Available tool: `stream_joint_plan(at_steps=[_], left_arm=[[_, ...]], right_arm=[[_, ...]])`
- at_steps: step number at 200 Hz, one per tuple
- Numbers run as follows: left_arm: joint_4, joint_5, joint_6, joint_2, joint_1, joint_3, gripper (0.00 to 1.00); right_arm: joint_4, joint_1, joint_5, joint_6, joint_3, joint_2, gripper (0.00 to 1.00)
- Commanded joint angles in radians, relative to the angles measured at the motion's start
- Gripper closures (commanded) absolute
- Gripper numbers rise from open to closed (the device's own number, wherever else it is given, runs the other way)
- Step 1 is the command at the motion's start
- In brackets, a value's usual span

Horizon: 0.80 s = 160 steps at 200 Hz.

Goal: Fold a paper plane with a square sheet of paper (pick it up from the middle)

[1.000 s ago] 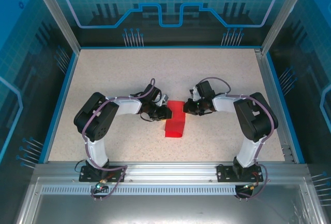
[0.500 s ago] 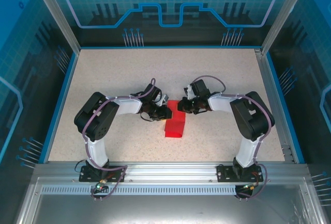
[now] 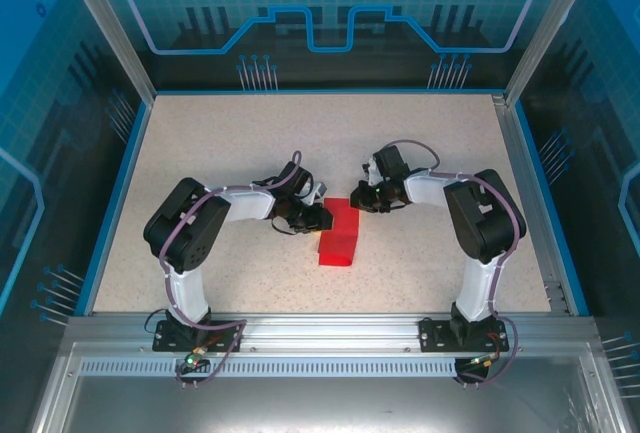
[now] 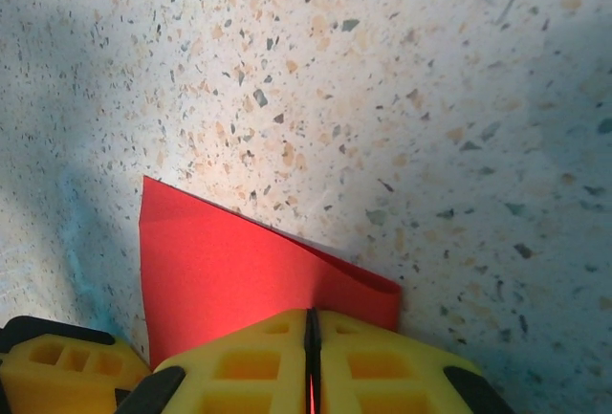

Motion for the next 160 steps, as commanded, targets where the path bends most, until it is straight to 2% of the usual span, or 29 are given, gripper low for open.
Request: stream_joint_plan(at_steps=[1,57,80,109,160], left_arm=[[-0.049,-0.191,0.064,0.111,-0.02,-0.057,0.75],[-0.049,-0.193,0.065,0.111,-0.02,-0.058,0.75],[-0.046,-0.191,0.063,0.115,-0.021,-0.059,0.75],[-0.047,-0.19,0.063,0.119,-0.021,-0.061,0.75],[-0.046,-0.184,0.061,0.131,-0.021,-0.05,0.74]], right_arm=[[-0.042,-0.047,0.092,-0.025,0.013,0.029,0.9],[0.003,-0.08,0.1,-0.038,-0.013,-0.028,0.91],[-0.004,-0.077,0.055,-0.047,-0.008,-0.061,0.91],[-0.028,-0.028,0.025,-0.039,-0.033,-0.157,0.91],[0.048,0.108,-0.027,0.092,-0.203,-0.254,0.91]])
